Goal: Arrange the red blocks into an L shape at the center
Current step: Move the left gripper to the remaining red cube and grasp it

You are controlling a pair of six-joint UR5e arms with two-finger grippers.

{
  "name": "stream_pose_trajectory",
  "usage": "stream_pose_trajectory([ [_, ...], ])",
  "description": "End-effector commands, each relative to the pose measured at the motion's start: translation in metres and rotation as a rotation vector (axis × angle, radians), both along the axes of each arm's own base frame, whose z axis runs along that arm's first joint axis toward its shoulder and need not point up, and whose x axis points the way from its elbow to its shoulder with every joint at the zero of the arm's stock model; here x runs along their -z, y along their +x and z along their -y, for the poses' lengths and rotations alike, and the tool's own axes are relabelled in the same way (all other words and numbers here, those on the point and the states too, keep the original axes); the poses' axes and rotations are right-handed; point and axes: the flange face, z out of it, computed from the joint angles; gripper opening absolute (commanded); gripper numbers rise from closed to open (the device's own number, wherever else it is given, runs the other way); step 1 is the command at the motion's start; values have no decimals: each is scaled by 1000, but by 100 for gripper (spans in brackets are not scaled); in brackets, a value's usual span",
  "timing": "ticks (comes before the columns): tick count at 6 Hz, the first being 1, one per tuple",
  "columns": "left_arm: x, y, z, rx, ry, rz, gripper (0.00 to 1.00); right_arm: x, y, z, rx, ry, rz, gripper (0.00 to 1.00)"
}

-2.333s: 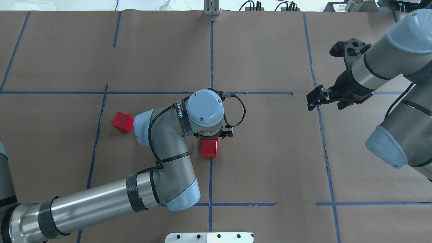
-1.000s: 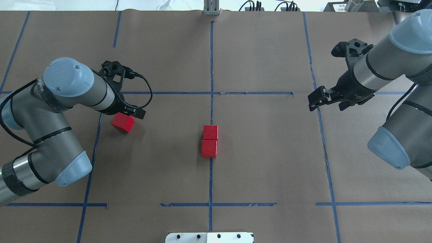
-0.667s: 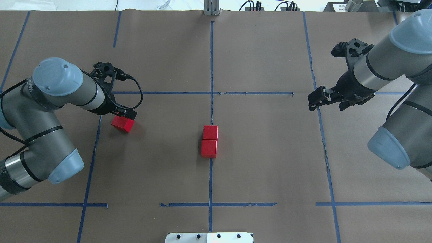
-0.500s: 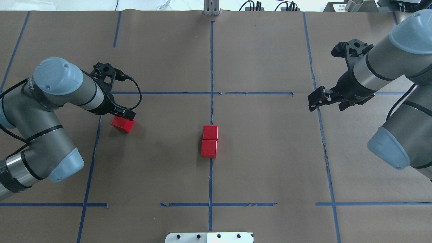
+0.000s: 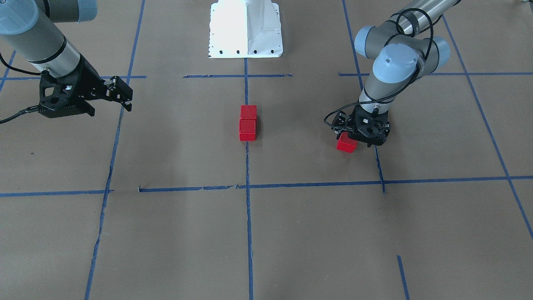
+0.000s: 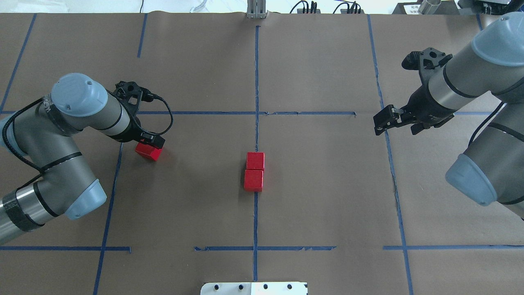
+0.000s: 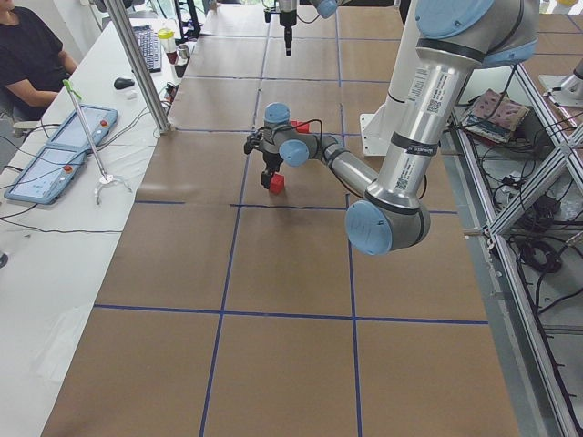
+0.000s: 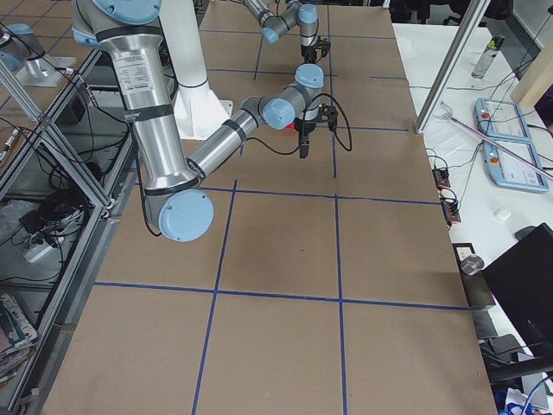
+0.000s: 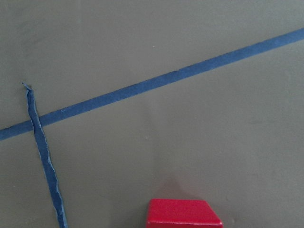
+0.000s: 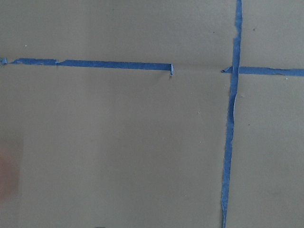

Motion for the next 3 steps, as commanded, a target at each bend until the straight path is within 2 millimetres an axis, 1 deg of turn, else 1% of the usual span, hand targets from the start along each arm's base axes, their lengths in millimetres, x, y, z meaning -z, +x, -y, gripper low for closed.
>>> stream_pose_trajectory([
  [1, 2, 2, 0, -3, -1, -3, 99, 0, 0, 0, 0, 1, 1, 100],
  [3, 3, 9, 4, -6, -3, 0, 99, -1, 0, 0, 0, -1, -1, 100],
])
